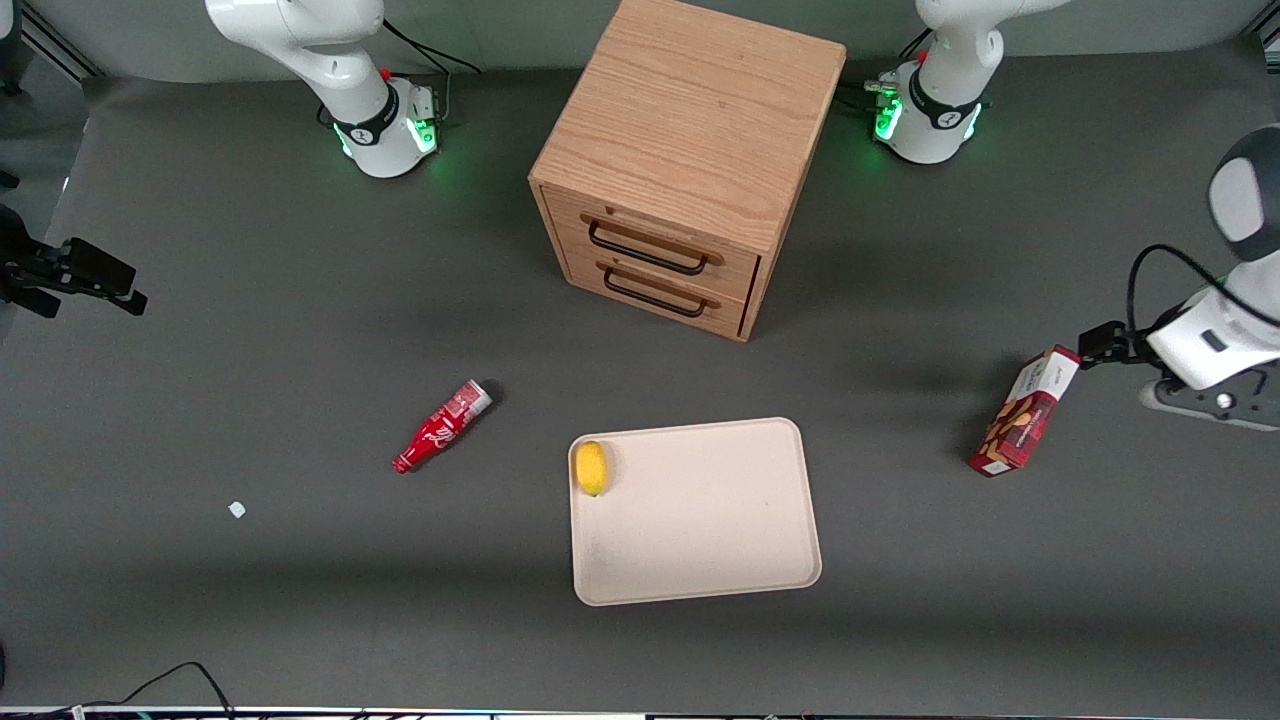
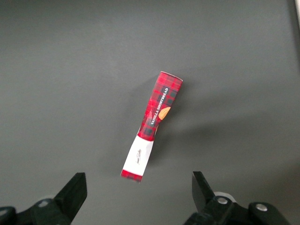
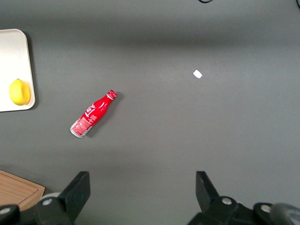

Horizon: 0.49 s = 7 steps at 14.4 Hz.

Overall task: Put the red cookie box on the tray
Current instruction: 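Lower the left gripper over the cookie box and close on it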

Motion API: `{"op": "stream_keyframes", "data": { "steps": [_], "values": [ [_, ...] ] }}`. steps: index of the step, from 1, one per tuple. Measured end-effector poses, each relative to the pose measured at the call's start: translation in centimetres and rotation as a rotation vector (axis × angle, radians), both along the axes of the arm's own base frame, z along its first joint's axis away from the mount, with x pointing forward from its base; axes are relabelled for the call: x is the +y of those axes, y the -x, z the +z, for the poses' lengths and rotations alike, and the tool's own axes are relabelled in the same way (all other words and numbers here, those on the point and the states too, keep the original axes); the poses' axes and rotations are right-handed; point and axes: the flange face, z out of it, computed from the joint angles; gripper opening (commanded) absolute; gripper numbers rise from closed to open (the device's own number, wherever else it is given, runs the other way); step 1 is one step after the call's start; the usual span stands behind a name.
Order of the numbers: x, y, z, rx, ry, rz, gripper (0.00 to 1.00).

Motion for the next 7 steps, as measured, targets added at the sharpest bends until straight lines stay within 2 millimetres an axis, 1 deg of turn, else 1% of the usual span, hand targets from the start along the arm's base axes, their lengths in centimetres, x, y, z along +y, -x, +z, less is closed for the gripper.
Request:
{"op": "stream_keyframes", "data": {
  "steps": [2, 4, 7],
  "values": [
    [0.0, -0.1, -3.4, -0.002, -0.001, -0.023, 1.0],
    [-0.1, -0.1, -7.2, -0.009, -0.017, -0.057, 1.0],
    [-0.4, 0.5, -12.1, -0.038, -0.036, -0.112, 1.0]
  ]
}}
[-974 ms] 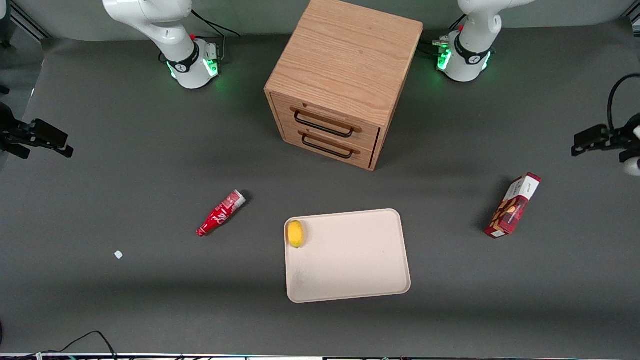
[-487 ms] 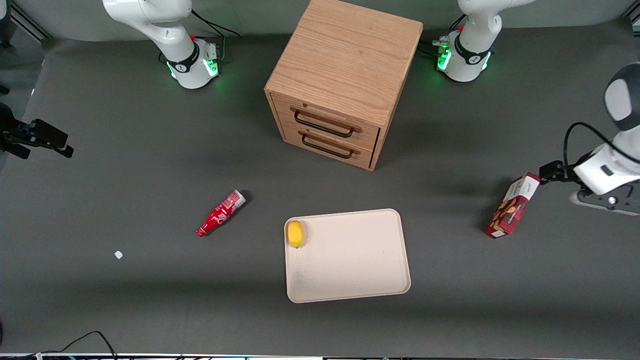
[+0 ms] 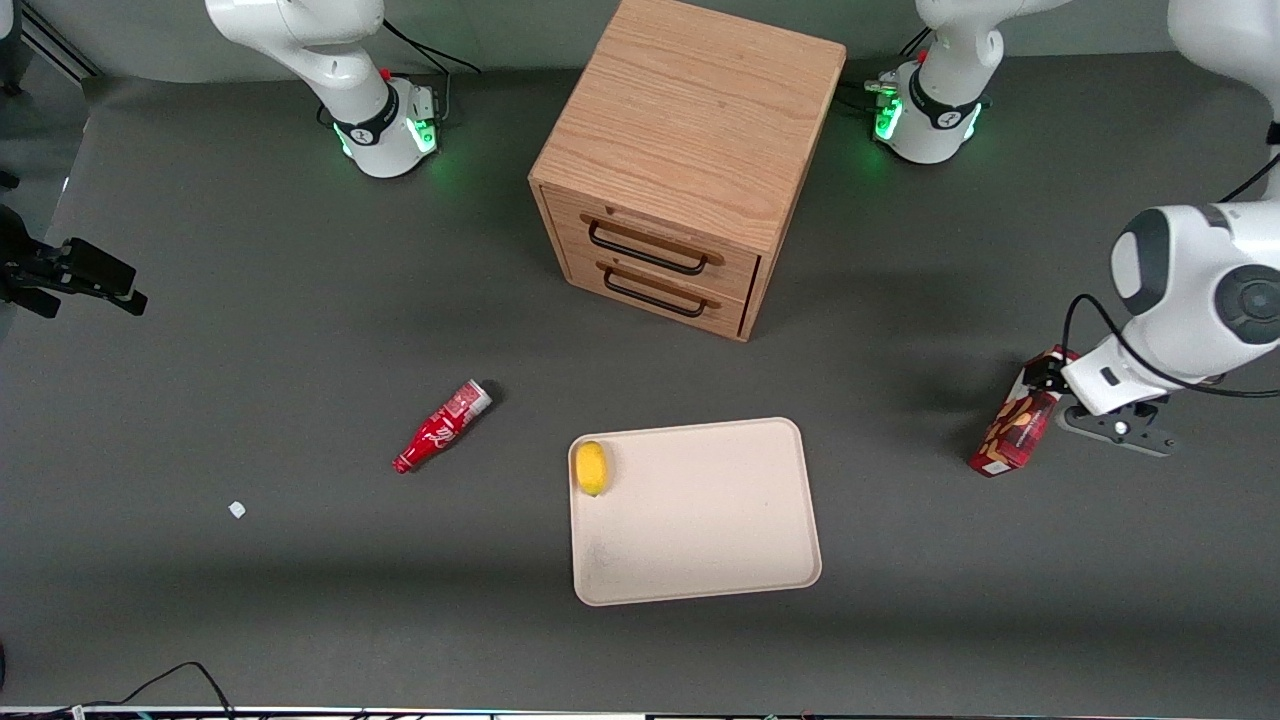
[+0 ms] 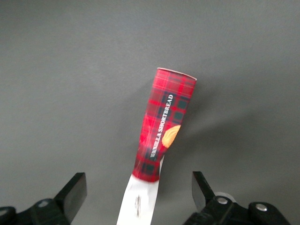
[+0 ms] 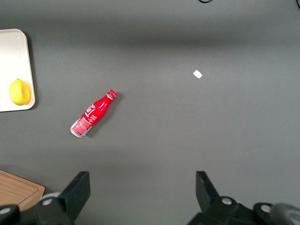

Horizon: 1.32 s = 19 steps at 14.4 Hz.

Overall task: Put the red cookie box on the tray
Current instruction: 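Lower the left gripper over the cookie box and close on it, then lift the cookie box upright with the left gripper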

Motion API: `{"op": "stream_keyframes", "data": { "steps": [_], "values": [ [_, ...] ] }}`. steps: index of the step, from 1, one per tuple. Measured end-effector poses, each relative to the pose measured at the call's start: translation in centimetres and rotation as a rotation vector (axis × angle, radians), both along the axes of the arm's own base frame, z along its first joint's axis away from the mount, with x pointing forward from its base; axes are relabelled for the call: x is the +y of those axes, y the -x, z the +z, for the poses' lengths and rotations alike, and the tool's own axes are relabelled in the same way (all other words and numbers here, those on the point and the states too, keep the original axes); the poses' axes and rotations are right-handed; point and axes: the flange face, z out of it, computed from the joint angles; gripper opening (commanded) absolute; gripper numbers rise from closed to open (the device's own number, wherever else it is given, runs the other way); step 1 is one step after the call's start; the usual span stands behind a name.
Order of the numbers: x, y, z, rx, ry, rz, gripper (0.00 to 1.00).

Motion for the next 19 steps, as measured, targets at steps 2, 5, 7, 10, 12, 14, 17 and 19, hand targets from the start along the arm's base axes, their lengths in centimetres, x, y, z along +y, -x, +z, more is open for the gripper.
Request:
{"op": "stream_keyframes", "data": {
  "steps": [2, 5, 7, 10, 12, 14, 17, 19],
  "values": [
    [-0.4, 1.0, -3.0, -0.023, 0.013, -0.023, 1.0],
    [-0.7, 1.8, -5.5, -0.031, 0.027, -0.035, 1.0],
    [-0.4, 1.9, -6.4, -0.033, 0.03, -0.031, 0.98],
    [0.1, 1.9, -7.2, -0.032, 0.031, -0.026, 0.36],
    [0.1, 1.9, -7.2, -0.033, 0.031, -0.026, 0.01],
    [0.1, 1.8, -7.2, -0.036, 0.031, -0.027, 0.0],
    [0.1, 1.8, -7.1, -0.037, 0.031, -0.028, 0.0],
    [0.1, 1.7, -7.0, -0.038, 0.031, -0.027, 0.0]
  ]
}}
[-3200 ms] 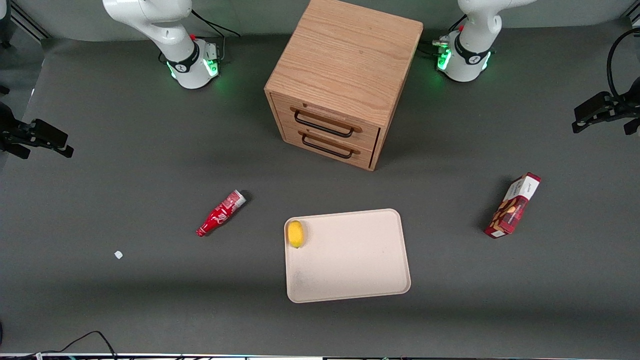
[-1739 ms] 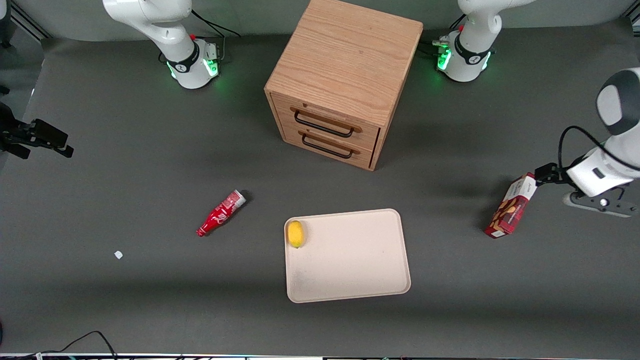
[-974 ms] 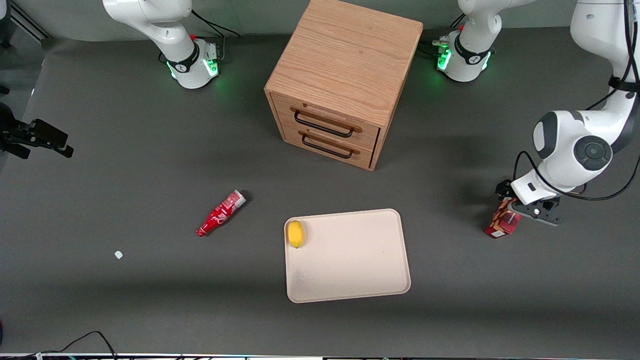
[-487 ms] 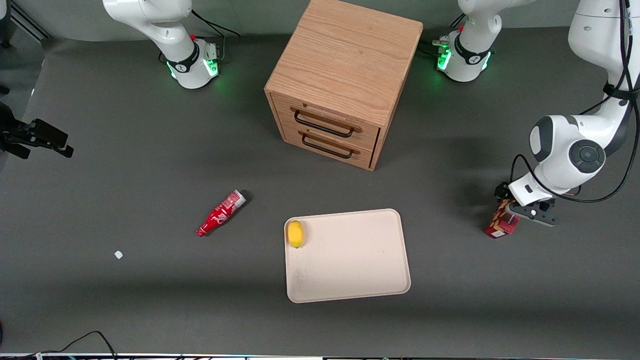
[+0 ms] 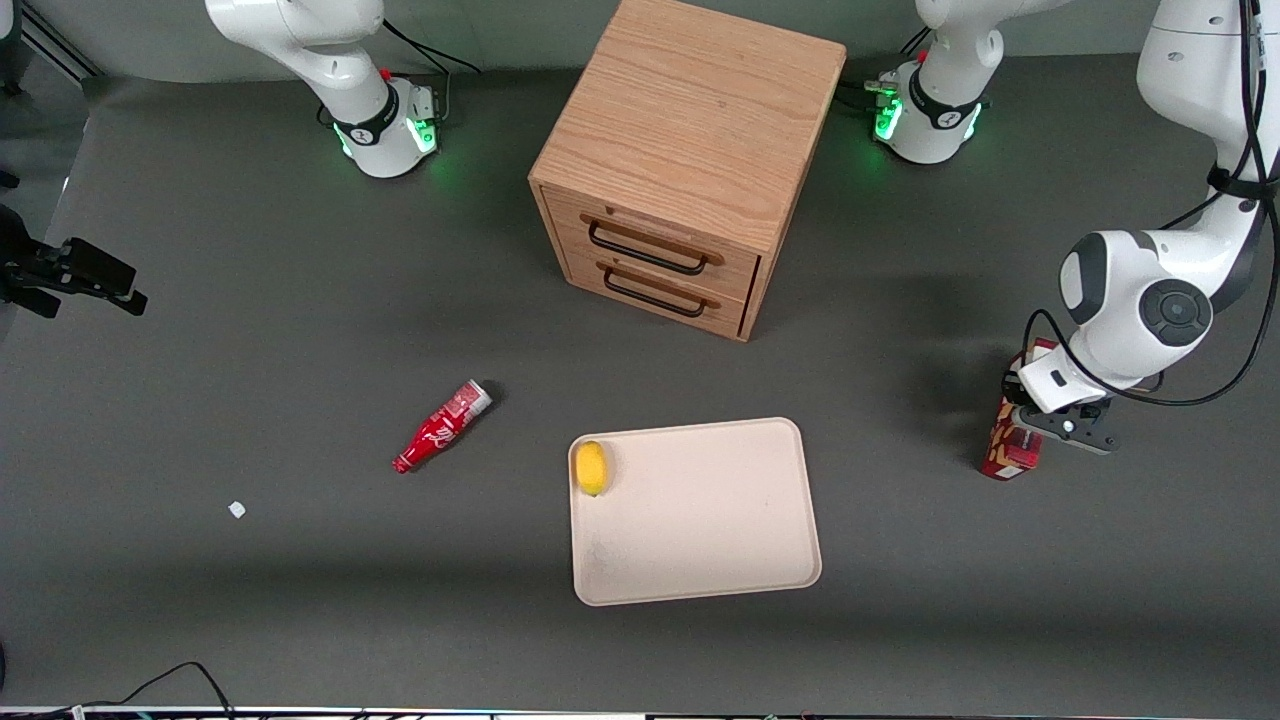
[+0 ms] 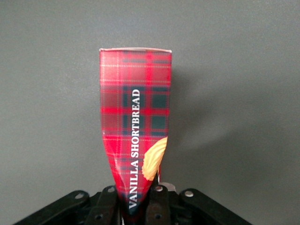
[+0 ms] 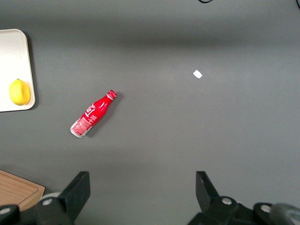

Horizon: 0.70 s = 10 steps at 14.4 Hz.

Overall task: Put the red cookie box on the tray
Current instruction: 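Lift the cookie box upright with the left gripper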

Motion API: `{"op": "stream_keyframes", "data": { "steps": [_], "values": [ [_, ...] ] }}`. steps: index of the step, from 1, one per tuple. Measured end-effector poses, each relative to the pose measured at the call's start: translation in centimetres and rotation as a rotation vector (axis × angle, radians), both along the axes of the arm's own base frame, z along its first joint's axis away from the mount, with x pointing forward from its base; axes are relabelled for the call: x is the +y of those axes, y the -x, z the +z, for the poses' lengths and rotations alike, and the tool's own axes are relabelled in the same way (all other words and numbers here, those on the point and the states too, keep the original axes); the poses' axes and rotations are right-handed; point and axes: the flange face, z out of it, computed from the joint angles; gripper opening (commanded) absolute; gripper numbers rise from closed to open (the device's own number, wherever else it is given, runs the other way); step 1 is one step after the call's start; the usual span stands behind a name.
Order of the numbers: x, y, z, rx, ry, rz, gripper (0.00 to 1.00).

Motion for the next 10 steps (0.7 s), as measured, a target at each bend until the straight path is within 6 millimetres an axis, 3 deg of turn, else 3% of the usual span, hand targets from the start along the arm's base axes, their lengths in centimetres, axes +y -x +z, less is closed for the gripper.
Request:
{"op": "stream_keyframes", "data": {
  "steps": [3, 5, 10],
  "values": [
    [0.3, -0.7, 1.0, -0.003, -0.005, 0.005, 0.0],
    [0.8, -2.0, 3.5, 0.021, -0.02, 0.017, 0.0],
    [1.3, -4.9, 15.1, 0.07, 0.027, 0.108, 0.0]
  ]
}}
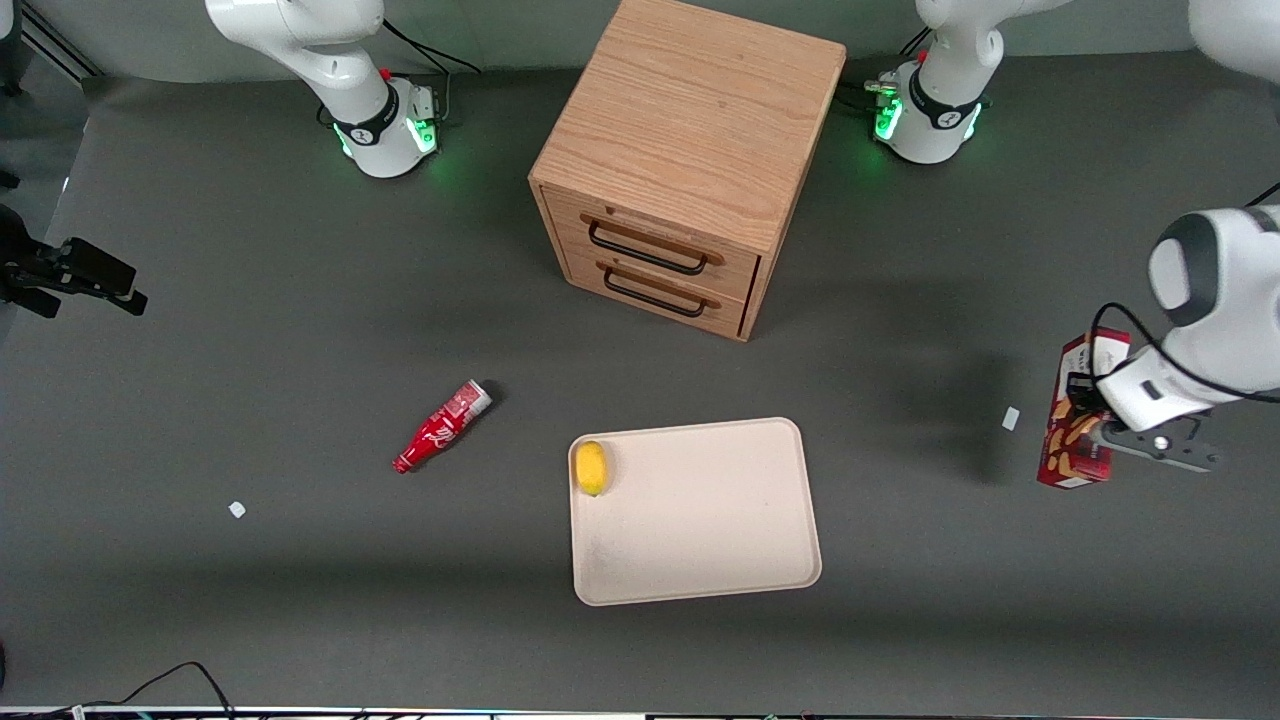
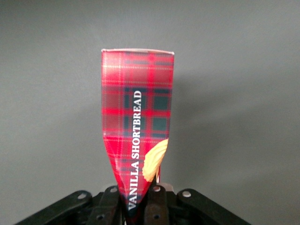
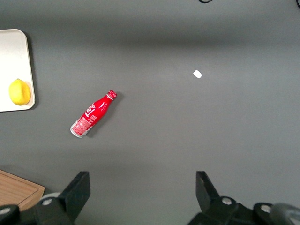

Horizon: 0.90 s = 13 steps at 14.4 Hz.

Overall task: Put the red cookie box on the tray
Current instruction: 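Lift the cookie box upright with the left gripper, then carry the cookie box over the cream tray and lower it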

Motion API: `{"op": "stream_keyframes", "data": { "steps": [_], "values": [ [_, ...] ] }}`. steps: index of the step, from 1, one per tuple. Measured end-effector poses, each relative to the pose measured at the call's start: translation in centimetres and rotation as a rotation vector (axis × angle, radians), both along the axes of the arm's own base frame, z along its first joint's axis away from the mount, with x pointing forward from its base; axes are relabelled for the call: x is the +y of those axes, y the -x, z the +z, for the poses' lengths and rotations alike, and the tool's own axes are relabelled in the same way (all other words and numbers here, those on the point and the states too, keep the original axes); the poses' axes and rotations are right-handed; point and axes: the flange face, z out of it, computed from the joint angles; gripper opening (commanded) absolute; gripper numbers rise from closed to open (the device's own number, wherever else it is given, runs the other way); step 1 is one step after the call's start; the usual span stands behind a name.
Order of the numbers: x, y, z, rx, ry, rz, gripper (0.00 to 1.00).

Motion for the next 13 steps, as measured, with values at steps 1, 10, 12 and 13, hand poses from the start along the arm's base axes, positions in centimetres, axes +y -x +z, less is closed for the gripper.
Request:
{"op": "stream_keyframes", "data": {
  "steps": [1, 10, 12, 13],
  "values": [
    [-0.4, -0.4, 2.3, 0.002, 0.019, 0.016, 0.0],
    [-17.4, -2.2, 12.1, 0.004, 0.109, 0.235, 0.0],
    [-21.6, -2.7, 11.6, 0.01, 0.131, 0.311, 0.0],
    [-23.5, -3.2, 11.0, 0.011, 0.143, 0.352, 0.0]
  ]
}}
